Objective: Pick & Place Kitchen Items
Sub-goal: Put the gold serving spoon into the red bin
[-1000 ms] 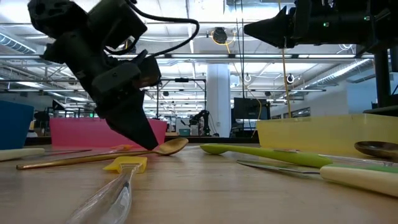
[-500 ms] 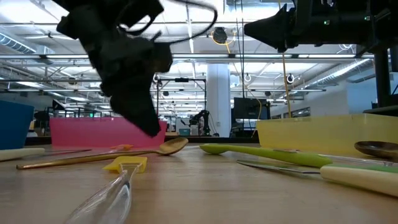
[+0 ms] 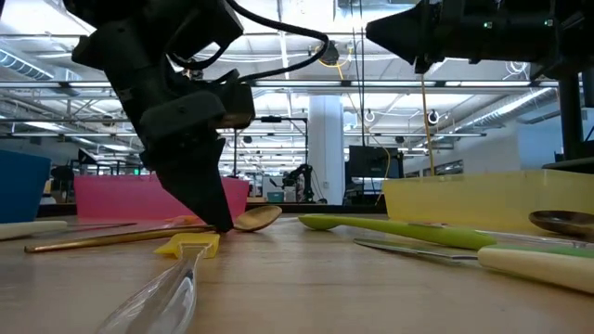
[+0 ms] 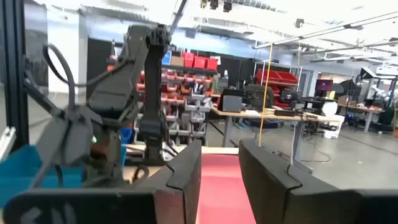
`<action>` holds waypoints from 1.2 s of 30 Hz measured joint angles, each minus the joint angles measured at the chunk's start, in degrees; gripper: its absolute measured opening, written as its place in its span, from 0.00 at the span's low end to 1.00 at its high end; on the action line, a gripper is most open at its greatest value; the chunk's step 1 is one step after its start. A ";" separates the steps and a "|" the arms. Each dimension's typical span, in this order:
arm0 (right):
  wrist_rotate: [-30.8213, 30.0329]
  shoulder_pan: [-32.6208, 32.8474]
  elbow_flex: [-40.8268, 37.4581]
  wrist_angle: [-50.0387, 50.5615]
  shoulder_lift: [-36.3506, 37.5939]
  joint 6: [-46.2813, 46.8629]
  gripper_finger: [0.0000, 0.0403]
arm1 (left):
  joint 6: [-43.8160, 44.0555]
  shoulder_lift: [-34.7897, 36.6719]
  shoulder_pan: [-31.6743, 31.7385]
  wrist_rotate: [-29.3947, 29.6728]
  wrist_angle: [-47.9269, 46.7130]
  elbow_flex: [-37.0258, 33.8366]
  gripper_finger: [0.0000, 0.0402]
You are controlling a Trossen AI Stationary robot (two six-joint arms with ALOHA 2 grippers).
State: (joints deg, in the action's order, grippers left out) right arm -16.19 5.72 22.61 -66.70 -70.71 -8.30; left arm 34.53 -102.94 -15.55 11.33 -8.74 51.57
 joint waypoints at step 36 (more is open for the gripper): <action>-0.07 0.00 0.00 0.37 -0.01 -2.16 0.25 | -28.20 29.54 24.87 8.37 -16.95 -0.17 0.02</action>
State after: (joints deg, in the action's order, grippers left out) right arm -16.25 5.72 22.61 -66.33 -70.72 -10.46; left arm 6.33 -73.40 9.32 19.71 -25.69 51.40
